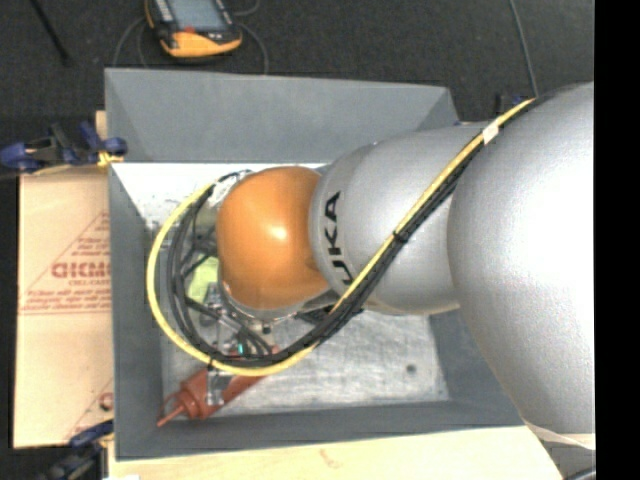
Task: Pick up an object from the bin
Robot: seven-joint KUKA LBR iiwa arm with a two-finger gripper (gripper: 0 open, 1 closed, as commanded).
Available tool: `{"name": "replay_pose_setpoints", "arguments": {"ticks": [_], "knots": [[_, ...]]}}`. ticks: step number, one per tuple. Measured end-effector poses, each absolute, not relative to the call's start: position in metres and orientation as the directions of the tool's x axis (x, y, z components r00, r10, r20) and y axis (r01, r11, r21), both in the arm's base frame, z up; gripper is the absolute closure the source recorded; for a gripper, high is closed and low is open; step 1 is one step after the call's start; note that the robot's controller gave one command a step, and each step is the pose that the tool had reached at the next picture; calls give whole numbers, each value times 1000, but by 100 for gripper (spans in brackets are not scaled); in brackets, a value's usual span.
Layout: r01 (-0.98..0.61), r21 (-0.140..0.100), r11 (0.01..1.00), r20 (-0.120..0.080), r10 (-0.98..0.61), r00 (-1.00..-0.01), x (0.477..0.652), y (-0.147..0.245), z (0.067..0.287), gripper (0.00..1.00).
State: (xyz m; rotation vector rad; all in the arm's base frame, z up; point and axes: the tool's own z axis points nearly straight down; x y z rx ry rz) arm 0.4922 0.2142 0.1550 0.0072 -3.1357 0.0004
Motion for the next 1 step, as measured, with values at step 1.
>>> {"name": "replay_pose_setpoints", "arguments": {"ticks": [1], "knots": [[0,2,1000,-2,0,-1000,494,213,159,0]]}}
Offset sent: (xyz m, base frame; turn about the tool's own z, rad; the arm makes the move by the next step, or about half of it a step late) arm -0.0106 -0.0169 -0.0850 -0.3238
